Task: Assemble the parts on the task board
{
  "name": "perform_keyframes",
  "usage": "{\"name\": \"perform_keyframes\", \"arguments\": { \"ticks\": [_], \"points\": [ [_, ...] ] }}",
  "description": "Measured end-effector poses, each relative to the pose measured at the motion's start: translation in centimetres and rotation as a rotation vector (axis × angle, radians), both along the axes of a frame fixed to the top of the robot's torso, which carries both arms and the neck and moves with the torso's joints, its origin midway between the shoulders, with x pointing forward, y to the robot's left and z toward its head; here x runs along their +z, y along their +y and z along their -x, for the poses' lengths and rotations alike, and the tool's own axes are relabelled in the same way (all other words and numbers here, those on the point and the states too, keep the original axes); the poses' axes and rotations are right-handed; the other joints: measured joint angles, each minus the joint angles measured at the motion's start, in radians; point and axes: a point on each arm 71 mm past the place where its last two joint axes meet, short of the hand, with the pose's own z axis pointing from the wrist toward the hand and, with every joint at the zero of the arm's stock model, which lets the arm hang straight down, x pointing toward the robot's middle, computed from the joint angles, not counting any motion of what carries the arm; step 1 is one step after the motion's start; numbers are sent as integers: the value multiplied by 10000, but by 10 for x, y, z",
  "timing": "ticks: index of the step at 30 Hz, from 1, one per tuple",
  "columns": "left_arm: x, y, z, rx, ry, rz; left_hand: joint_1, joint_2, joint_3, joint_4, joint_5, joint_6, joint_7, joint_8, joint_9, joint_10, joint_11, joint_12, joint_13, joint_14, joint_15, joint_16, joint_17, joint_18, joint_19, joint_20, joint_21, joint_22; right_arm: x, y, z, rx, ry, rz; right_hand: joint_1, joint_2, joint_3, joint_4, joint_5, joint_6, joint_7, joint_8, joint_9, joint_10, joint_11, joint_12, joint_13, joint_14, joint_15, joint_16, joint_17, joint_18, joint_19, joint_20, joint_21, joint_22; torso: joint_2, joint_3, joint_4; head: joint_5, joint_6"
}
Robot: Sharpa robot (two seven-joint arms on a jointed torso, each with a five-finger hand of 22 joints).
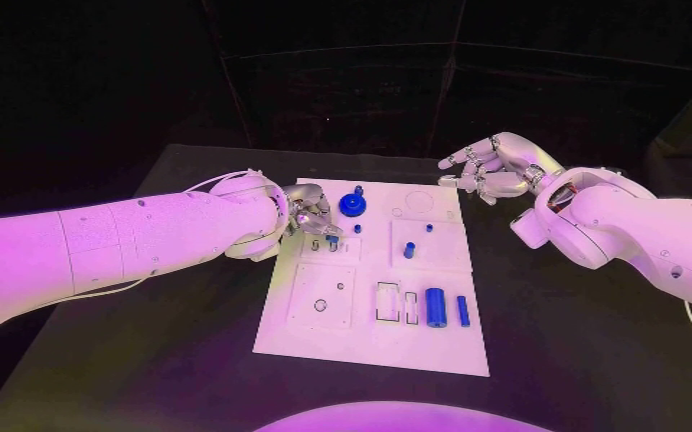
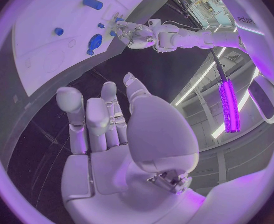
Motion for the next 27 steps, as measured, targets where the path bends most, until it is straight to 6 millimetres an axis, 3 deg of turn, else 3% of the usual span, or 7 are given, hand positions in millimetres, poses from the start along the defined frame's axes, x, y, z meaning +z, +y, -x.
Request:
{"name": "perform_keyframes", "arguments": {
  "ticks": [11,27],
  "points": [
    [-2,0,1,-327,191,-360,16,16,59,-7,39,4,6,-1,-3,0,2,0,13,0,0,0,0,1,0,0,35,17,0,0,0,4,-2,-3,0,0,0,0,0,0,0,0,0,0,0,0,1,0,0,0,0,1,0,0,0,1,3,-1,10,27,-79],
    [-4,-4,0,-707,487,-696,18,19,72,-16,35,19,23,-4,28,39,-32,-1,30,0,1,0,8,0,1,0,34,44,0,1,0,27,-1,-11,0,0,0,0,0,0,0,0,0,0,0,0,2,0,0,0,0,0,0,0,1,1,0,-2,4,2,-81]
  ]
}}
